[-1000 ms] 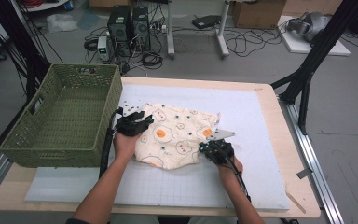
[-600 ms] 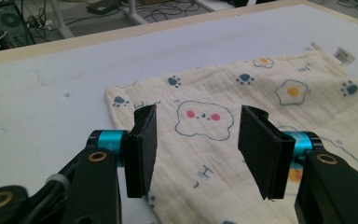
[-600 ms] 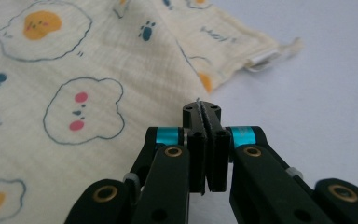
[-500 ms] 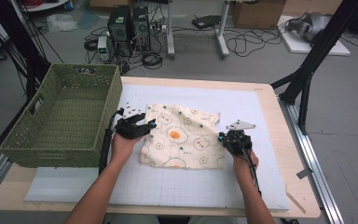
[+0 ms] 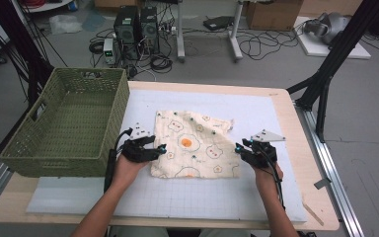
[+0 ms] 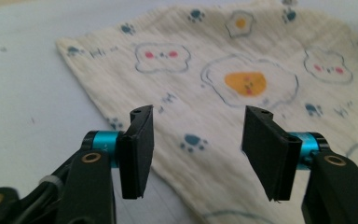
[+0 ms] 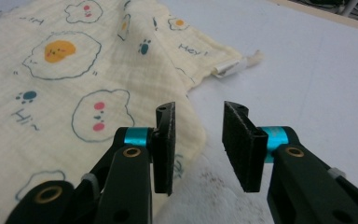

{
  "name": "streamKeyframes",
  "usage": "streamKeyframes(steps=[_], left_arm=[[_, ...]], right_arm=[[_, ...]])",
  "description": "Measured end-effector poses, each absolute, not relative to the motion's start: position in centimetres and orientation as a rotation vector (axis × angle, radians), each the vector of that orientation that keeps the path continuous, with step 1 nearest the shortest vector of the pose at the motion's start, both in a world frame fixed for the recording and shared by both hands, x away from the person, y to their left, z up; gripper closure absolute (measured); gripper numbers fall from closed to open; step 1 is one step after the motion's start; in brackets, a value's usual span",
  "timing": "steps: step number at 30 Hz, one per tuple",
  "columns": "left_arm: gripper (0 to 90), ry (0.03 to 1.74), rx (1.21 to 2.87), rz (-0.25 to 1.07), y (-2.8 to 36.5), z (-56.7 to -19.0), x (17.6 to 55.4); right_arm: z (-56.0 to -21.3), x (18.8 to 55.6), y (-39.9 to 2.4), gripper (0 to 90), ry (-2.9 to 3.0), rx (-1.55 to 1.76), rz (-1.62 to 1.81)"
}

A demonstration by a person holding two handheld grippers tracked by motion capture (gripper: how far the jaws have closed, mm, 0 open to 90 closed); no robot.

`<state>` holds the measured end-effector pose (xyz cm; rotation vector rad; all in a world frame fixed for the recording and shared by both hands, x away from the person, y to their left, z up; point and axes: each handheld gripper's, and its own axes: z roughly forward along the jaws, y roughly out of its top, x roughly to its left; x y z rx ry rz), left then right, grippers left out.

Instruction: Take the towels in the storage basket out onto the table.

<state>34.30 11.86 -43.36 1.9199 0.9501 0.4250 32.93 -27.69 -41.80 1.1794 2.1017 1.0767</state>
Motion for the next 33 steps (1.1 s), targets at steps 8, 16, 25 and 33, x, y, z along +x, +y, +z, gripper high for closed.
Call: streamKeyframes(steps=[8, 16, 25, 33], left_arm=[[56.7, 0.937, 2.037, 0.396, 11.9, -45.1, 32.0], [87.2, 0.884, 2.067, 0.444, 13.1, -44.7, 30.4], [80.1, 0.921, 2.015, 0.446, 15.2, -44.2, 29.5], [54.8, 0.978, 1.917, 0.45, 15.5, -44.3, 29.5]], right_arm=[[-42.5, 31.4, -29.2, 62.2, 2.109, 1.213, 1.074], [-42.2, 31.6, -29.2, 62.1, 2.09, 1.219, 1.081], [-42.3, 35.2, -27.9, 61.7, 2.091, 1.266, 1.064], [-43.4, 39.4, -24.4, 59.7, 2.126, 1.313, 1.02]])
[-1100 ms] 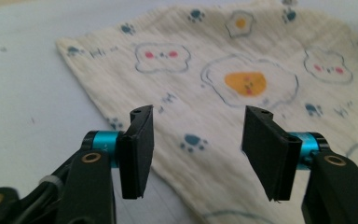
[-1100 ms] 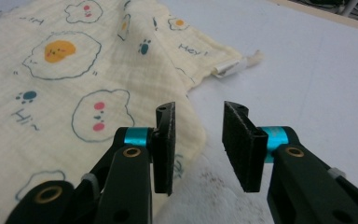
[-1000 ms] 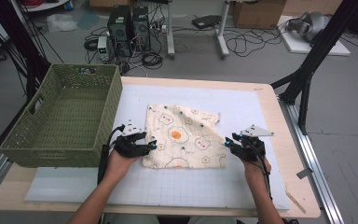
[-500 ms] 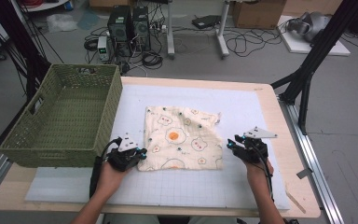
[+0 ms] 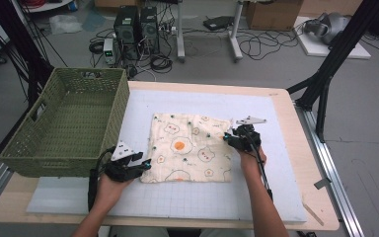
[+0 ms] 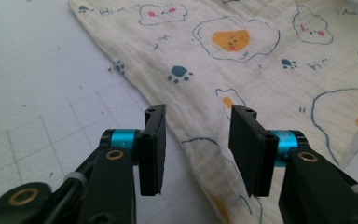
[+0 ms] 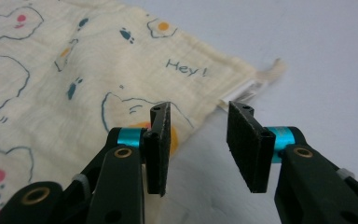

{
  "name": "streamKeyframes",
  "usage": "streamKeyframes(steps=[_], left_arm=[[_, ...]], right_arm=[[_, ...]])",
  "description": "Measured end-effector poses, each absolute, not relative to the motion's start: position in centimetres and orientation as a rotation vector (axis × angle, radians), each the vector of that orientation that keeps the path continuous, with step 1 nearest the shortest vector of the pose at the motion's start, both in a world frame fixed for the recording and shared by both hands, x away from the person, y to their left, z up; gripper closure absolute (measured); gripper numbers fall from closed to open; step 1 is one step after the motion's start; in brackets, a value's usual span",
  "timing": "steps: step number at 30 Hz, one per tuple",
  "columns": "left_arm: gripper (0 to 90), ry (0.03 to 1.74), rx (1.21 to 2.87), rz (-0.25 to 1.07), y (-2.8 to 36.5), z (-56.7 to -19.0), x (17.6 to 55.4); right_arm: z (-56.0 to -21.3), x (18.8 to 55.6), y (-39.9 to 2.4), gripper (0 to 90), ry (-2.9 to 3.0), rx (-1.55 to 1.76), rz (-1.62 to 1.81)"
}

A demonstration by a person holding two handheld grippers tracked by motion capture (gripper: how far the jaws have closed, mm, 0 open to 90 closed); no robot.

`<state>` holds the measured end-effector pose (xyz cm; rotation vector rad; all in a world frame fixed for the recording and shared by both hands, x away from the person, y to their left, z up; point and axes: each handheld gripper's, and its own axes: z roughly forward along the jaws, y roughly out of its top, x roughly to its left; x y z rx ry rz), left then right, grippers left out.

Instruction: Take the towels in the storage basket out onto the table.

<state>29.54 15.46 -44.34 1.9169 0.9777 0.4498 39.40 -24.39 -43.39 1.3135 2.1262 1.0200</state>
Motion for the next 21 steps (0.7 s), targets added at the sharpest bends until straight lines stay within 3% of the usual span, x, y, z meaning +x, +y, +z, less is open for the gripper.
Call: streamKeyframes(steps=[4, 6, 7, 8, 18, 19, 21], left_arm=[[54.2, 0.965, 1.912, 0.45, 15.6, -44.3, 29.5], [53.7, 0.968, 1.905, 0.456, 15.7, -44.2, 29.6], [53.4, 0.97, 1.899, 0.454, 15.7, -44.2, 29.6], [53.3, 0.97, 1.899, 0.456, 15.7, -44.2, 29.6], [51.6, 0.976, 1.877, 0.452, 15.7, -44.2, 29.6], [51.1, 0.978, 1.877, 0.452, 15.7, -44.2, 29.6], [49.7, 0.978, 1.874, 0.449, 15.7, -44.2, 29.6]], right_arm=[[-44.8, 40.6, -23.1, 60.9, 2.177, 1.338, 0.985], [-44.8, 40.7, -23.0, 72.3, 2.18, 1.328, 1.008], [-44.7, 40.8, -23.0, 83.7, 2.191, 1.303, 0.992], [-44.6, 40.8, -22.8, 86.1, 2.197, 1.28, 0.969], [-43.0, 42.8, -23.6, 86.8, 2.047, 1.249, 0.727], [-42.9, 42.8, -23.6, 85.4, 2.028, 1.263, 0.734], [-43.1, 42.8, -23.7, 73.3, 2.032, 1.29, 0.749]])
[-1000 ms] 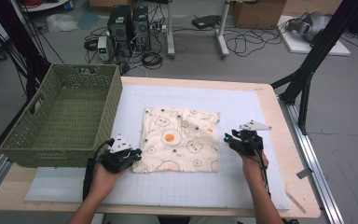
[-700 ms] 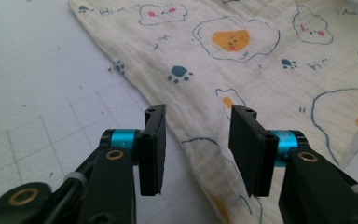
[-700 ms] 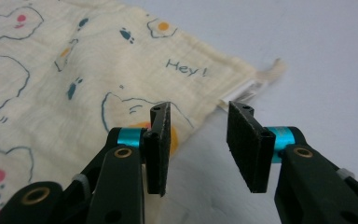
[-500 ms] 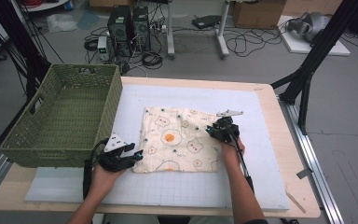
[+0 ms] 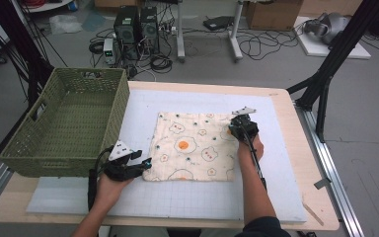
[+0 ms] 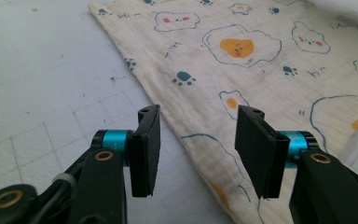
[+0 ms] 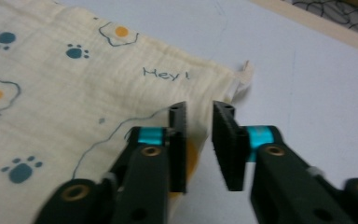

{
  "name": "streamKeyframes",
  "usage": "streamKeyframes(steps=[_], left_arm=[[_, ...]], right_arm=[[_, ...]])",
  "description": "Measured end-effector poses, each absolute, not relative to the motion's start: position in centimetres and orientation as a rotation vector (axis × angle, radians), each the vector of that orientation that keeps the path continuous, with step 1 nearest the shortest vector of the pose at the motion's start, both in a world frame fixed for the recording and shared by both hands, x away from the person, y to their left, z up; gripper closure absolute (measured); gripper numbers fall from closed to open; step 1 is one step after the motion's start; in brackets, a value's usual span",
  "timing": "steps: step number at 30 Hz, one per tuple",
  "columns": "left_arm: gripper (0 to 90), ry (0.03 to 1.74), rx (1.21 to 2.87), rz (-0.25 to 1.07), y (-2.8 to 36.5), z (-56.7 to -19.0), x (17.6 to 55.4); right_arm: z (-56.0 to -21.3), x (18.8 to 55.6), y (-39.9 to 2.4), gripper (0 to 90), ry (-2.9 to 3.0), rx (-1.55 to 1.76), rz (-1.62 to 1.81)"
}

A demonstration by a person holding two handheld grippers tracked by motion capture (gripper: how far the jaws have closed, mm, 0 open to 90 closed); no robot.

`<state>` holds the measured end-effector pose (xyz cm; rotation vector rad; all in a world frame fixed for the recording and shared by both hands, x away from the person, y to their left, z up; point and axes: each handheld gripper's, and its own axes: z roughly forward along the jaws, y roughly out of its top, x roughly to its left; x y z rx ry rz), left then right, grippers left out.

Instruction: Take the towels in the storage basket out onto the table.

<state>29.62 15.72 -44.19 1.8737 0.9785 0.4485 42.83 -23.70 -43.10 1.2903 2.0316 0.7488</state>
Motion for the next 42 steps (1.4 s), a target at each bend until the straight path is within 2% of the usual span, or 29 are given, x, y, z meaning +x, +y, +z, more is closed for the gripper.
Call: streamKeyframes(steps=[2, 7, 18, 20, 22, 24, 26, 28, 29, 36, 38, 40, 42], left_arm=[[48.9, 0.981, 1.875, 0.448, 15.8, -44.2, 29.7], [48.0, 0.984, 1.867, 0.456, 15.8, -44.1, 29.8], [45.5, 0.971, 1.842, 0.474, 15.5, -43.9, 30.0], [45.0, 0.968, 1.836, 0.475, 15.5, -43.8, 30.1], [44.9, 0.969, 1.834, 0.479, 15.5, -43.8, 30.2], [44.7, 0.969, 1.827, 0.479, 15.5, -43.7, 30.2], [44.7, 0.97, 1.825, 0.481, 15.6, -43.7, 30.2], [44.7, 0.973, 1.822, 0.479, 15.7, -43.7, 30.3], [44.7, 0.974, 1.825, 0.48, 15.7, -43.7, 30.3], [44.7, 0.981, 1.833, 0.475, 15.6, -43.9, 30.3], [44.8, 0.979, 1.839, 0.464, 15.4, -44.0, 30.3], [44.9, 0.975, 1.848, 0.446, 15.0, -44.0, 30.4], [46.3, 0.957, 1.873, 0.431, 14.4, -44.1, 30.2]], right_arm=[[-42.8, 42.3, -23.9, 67.3, 2.03, 1.297, 0.809], [-41.5, 39.8, -25.0, 61.0, 2.065, 1.27, 0.93], [-42.7, 31.9, -26.7, 60.3, 2.154, 1.146, 1.07], [-43.4, 30.8, -26.6, 60.0, 2.208, 1.111, 1.11], [-44.0, 30.3, -26.3, 55.4, 2.248, 1.113, 1.133], [-44.3, 30.0, -25.7, 55.8, 2.292, 1.106, 1.117], [-44.7, 29.8, -25.1, 61.9, 2.339, 1.101, 1.074], [-44.8, 29.5, -25.0, 81.1, 2.337, 1.078, 1.051], [-44.6, 29.5, -25.1, 87.3, 2.345, 1.072, 1.024], [-43.9, 28.1, -26.6, 88.1, 2.354, 1.026, 0.877], [-43.8, 27.7, -27.1, 84.4, 2.356, 1.041, 0.902], [-43.7, 27.5, -27.4, 72.6, 2.343, 1.06, 0.955], [-43.3, 27.6, -27.8, 64.6, 2.295, 1.083, 1.01]])
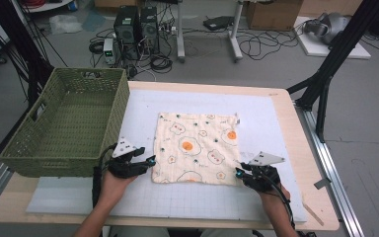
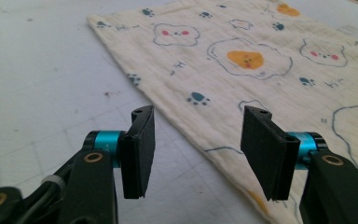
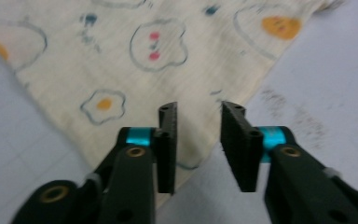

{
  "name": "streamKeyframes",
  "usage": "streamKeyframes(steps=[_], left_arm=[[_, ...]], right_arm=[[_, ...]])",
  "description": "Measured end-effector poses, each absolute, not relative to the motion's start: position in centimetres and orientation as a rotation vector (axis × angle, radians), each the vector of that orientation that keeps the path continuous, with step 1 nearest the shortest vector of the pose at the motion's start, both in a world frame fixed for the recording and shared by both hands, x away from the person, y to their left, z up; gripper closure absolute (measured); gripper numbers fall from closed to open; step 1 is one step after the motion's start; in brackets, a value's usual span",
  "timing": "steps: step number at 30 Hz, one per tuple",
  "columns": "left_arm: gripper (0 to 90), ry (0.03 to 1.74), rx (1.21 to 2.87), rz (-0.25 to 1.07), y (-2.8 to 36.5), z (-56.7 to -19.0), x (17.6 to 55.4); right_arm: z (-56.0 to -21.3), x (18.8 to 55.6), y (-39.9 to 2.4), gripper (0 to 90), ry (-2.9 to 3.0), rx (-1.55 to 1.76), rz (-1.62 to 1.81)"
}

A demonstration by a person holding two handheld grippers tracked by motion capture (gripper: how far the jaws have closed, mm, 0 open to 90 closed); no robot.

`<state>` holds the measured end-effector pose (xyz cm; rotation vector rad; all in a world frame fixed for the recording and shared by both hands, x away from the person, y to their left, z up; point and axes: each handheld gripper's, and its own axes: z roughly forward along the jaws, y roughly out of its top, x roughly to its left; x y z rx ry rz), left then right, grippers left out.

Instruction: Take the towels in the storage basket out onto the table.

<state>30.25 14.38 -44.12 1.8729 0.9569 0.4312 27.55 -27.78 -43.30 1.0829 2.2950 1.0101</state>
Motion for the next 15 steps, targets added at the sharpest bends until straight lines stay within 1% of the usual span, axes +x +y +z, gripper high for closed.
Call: streamKeyframes(steps=[2, 5, 7, 9, 11, 12, 13, 15], left_arm=[[48.9, 0.941, 1.912, 0.42, 13.8, -44.3, 30.2], [53.1, 0.926, 1.957, 0.407, 13.4, -44.6, 30.1], [58.5, 0.906, 2.002, 0.41, 13.1, -44.8, 30.0], [66.6, 0.889, 2.063, 0.416, 12.7, -45.1, 29.9], [76.0, 0.862, 2.086, 0.423, 12.5, -45.0, 29.7], [82.7, 0.846, 2.099, 0.433, 12.4, -45.0, 29.6], [85.5, 0.837, 2.107, 0.445, 12.3, -45.0, 29.5], [87.0, 0.833, 2.118, 0.45, 12.3, -44.9, 29.5]], right_arm=[[-42.9, 27.6, -28.2, 60.8, 2.247, 1.101, 1.039], [-42.9, 27.6, -28.5, 60.5, 2.226, 1.126, 1.048], [-43.1, 27.6, -28.4, 61.2, 2.234, 1.127, 1.045], [-43.4, 27.7, -28.2, 62.6, 2.246, 1.132, 1.041], [-43.7, 27.9, -27.9, 64.7, 2.257, 1.153, 1.03], [-43.9, 28.0, -27.7, 66.8, 2.266, 1.152, 1.02], [-44.1, 28.2, -27.5, 68.8, 2.274, 1.156, 1.005], [-44.5, 28.3, -27.1, 77.1, 2.306, 1.151, 0.977]])
